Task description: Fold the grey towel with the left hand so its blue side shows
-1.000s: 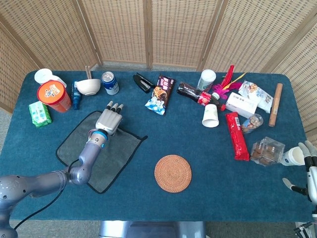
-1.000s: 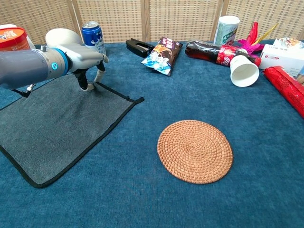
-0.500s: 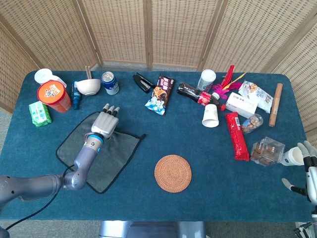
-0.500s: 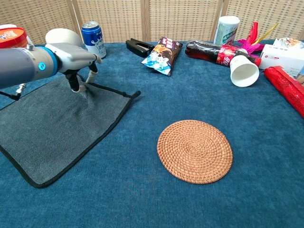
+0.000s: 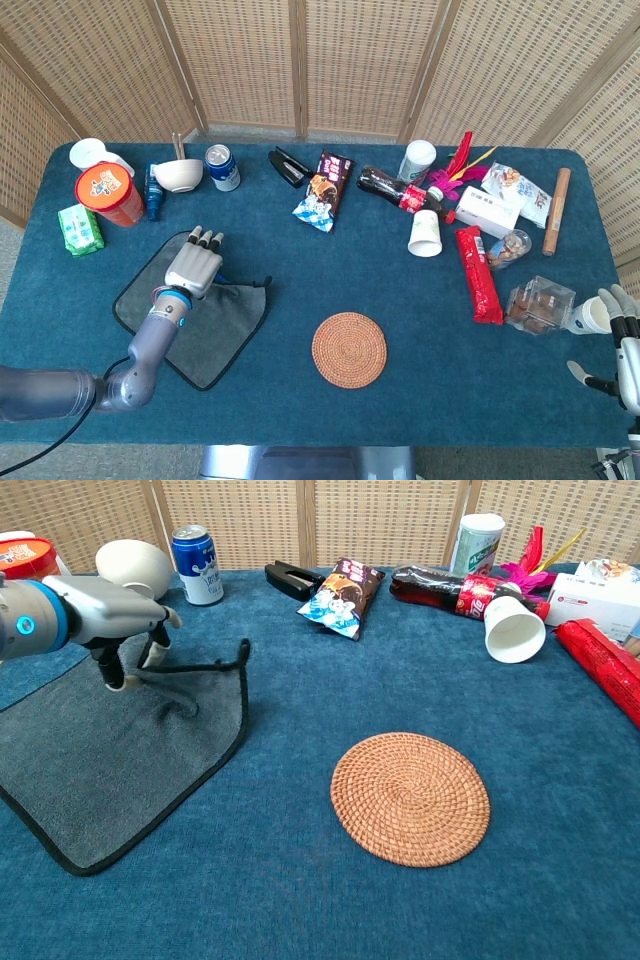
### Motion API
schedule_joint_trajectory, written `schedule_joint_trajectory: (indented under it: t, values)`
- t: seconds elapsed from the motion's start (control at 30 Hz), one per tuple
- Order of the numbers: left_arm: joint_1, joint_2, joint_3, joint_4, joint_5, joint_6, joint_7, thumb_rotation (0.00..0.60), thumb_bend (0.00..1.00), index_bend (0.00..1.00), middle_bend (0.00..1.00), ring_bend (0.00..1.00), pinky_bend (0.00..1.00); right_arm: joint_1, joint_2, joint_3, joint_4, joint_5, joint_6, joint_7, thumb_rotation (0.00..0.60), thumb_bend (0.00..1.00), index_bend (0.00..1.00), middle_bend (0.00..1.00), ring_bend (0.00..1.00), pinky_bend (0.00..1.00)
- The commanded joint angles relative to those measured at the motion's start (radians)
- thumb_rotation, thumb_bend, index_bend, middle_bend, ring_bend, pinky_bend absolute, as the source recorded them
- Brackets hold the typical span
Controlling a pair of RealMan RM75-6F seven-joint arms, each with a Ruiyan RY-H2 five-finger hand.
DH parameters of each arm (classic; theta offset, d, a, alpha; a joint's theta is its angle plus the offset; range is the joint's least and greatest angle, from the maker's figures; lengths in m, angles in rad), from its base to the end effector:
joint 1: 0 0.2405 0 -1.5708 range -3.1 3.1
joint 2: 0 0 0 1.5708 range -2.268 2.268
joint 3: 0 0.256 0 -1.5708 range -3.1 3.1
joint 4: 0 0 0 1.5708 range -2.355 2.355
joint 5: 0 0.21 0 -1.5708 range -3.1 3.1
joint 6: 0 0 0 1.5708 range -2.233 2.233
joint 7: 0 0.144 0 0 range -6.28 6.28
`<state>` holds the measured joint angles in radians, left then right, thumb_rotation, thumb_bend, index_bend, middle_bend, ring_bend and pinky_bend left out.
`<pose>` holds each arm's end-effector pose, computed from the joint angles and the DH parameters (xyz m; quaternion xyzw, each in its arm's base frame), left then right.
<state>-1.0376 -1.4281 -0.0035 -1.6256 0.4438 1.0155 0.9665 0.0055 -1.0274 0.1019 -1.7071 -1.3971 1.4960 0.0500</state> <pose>-0.1514 0.3618 0.0020 -0.8054 -0.2820 -0.1181 0.5077 -0.3204 -0.1651 0.1933 0.5246 -0.4267 0.3860 0.6275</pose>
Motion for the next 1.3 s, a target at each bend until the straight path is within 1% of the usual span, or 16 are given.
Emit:
schedule_joint_trajectory:
  t: [0.03,0.27,0.63,1.0,1.1,1.3]
  values:
    - [-0.001,0.02,0.012,-0.053,-0.028,0.023,0.023,0.6,0.47,0.51,0.0,0.0,0.0,-0.001,0.001,-0.001,-0.001,-0.003,0.003,0.002,0.6,0.0,0.0,0.0,0.0,0.0]
    - [-0.005,0.044,0.028,-0.124,-0.067,0.069,0.057,0.6,0.47,0.5,0.0,0.0,0.0,-0.005,0.005,-0.004,-0.003,-0.009,0.008,0.007,0.6,0.0,0.0,0.0,0.0,0.0]
    - [0.009,0.081,0.053,-0.181,-0.059,0.094,0.055,0.6,0.47,0.49,0.0,0.0,0.0,-0.006,0.007,-0.007,-0.005,-0.015,0.008,0.01,0.6,0.0,0.0,0.0,0.0,0.0]
    - [0.027,0.108,0.09,-0.273,-0.06,0.137,0.072,0.6,0.47,0.48,0.0,0.0,0.0,-0.008,0.008,-0.01,-0.007,-0.02,0.011,0.015,0.6,0.0,0.0,0.0,0.0,0.0]
    - [0.031,0.113,0.099,-0.294,-0.055,0.154,0.077,0.6,0.47,0.48,0.0,0.0,0.0,-0.009,0.009,-0.011,-0.007,-0.022,0.012,0.019,0.6,0.0,0.0,0.0,0.0,0.0]
    - [0.05,0.134,0.125,-0.341,-0.011,0.182,0.077,0.6,0.47,0.48,0.0,0.0,0.0,-0.012,0.01,-0.013,-0.007,-0.028,0.017,0.023,0.6,0.0,0.0,0.0,0.0,0.0]
